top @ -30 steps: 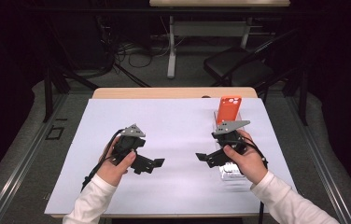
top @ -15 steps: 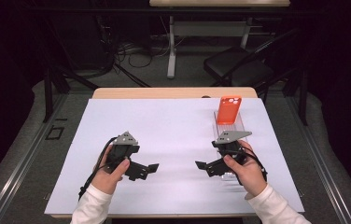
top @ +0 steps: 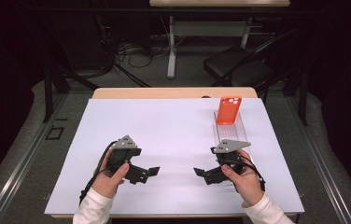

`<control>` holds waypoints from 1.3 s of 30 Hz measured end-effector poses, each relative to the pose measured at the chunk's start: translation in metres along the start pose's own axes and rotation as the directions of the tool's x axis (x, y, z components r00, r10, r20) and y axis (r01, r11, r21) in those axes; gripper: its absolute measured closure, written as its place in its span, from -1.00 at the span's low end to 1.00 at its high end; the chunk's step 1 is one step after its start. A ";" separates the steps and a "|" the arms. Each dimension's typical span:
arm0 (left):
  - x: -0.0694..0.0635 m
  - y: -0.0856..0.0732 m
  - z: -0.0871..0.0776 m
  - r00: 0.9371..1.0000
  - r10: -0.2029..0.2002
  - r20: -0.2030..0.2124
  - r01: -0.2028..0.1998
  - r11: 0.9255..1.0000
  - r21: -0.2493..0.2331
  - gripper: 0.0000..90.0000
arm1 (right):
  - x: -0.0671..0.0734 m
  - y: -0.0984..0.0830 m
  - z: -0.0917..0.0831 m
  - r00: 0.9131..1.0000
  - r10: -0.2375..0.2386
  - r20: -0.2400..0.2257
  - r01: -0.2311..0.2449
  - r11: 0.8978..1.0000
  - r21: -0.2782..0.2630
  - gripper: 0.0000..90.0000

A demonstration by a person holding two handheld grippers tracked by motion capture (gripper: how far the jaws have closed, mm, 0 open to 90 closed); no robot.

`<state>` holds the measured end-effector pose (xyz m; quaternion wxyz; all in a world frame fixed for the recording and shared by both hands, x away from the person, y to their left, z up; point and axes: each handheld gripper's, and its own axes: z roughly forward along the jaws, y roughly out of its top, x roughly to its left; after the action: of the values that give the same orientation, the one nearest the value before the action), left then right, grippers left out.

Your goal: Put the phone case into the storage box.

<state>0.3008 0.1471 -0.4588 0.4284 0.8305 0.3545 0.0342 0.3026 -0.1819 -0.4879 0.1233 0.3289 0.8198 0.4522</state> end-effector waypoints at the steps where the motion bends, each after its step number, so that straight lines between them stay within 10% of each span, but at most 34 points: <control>1: 0.000 -0.001 0.001 1.000 0.005 0.002 -0.005 1.000 0.002 -0.99 | 0.000 -0.001 0.000 1.000 0.004 -0.002 -0.004 1.000 -0.006 -0.95; 39: 0.007 -0.018 0.015 1.000 0.007 0.011 -0.006 0.997 -0.071 -0.99 | 0.015 -0.026 0.020 0.998 -0.002 -0.056 0.000 0.999 -0.038 -0.95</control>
<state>0.3013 0.1477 -0.4828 0.4594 0.8161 0.3480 0.0433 0.2908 -0.1686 -0.5192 0.1069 0.3132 0.8144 0.4768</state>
